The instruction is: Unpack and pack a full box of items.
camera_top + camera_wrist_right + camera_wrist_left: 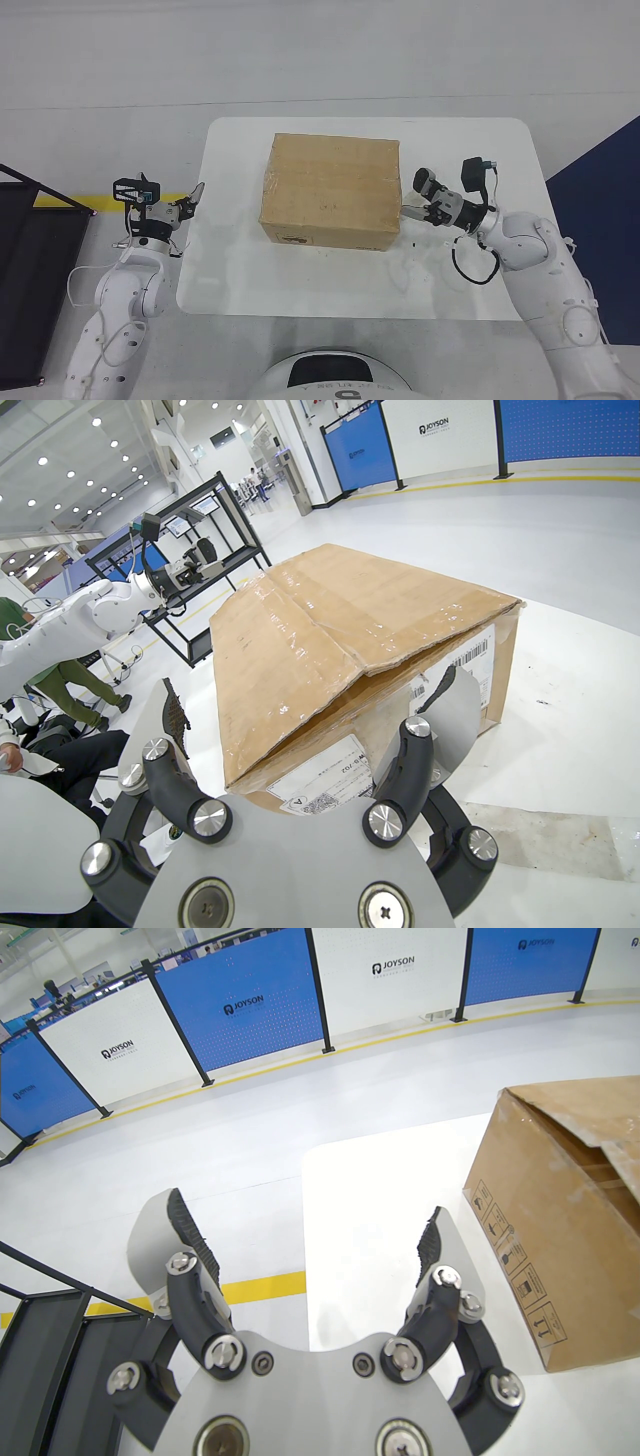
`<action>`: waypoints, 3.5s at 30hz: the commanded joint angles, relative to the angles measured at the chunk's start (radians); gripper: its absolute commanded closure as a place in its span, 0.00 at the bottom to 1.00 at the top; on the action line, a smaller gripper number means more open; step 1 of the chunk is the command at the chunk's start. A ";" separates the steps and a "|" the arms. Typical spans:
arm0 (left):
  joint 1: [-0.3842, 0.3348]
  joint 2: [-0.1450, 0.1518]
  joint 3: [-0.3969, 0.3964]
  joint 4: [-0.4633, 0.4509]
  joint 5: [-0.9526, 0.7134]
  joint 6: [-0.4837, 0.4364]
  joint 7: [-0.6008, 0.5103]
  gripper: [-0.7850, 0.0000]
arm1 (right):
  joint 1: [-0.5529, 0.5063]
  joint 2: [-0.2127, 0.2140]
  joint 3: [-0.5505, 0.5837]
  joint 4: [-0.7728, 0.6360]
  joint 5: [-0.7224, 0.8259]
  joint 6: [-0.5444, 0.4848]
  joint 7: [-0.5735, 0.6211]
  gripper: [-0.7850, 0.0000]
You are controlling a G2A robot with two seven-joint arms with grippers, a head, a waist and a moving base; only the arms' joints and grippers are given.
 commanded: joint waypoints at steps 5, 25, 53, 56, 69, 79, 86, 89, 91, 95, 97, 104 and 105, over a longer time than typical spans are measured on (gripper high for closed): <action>0.000 0.000 0.000 0.000 0.000 0.000 0.000 0.00 | 0.015 0.004 -0.034 0.035 0.058 -0.019 0.044 0.00; 0.000 0.000 0.000 0.000 0.000 0.000 0.000 0.00 | 0.027 0.039 -0.105 -0.050 0.498 -0.039 0.237 0.00; 0.000 0.000 0.000 0.000 0.000 0.000 0.000 0.00 | 0.033 0.117 -0.206 -0.144 0.979 0.038 0.459 0.00; 0.000 0.000 0.000 0.000 0.000 0.000 0.000 0.00 | 0.033 0.117 -0.206 -0.144 0.979 0.038 0.459 0.00; 0.000 0.000 0.000 0.000 0.000 0.000 0.000 0.00 | 0.033 0.117 -0.206 -0.144 0.979 0.038 0.459 0.00; 0.006 0.000 -0.047 0.046 -0.046 -0.030 0.046 0.00 | 0.015 0.098 -0.125 -0.205 0.672 0.134 0.115 0.00; -0.002 0.003 -0.100 0.112 -0.094 -0.098 0.082 0.00 | -0.041 0.088 -0.114 -0.325 0.488 0.249 0.000 0.00; -0.011 0.004 -0.115 0.145 -0.098 -0.124 0.090 0.00 | -0.054 0.083 -0.113 -0.353 0.360 0.355 -0.043 0.00; -0.018 0.006 -0.123 0.165 -0.092 -0.142 0.093 0.00 | -0.067 0.082 -0.123 -0.367 0.320 0.413 -0.032 0.00; -0.029 0.009 -0.138 0.200 -0.075 -0.172 0.109 0.00 | -0.106 0.082 -0.100 -0.381 0.265 0.471 -0.059 0.00; -0.036 0.010 -0.142 0.212 -0.065 -0.188 0.115 0.00 | -0.131 0.084 -0.072 -0.393 0.241 0.494 -0.083 0.00; -0.048 0.012 -0.129 0.226 -0.026 -0.241 0.151 0.00 | -0.187 0.088 -0.014 -0.401 0.177 0.594 -0.076 0.00; -0.049 0.012 -0.124 0.224 -0.026 -0.247 0.151 0.00 | -0.185 0.088 -0.018 -0.396 0.173 0.611 -0.060 0.00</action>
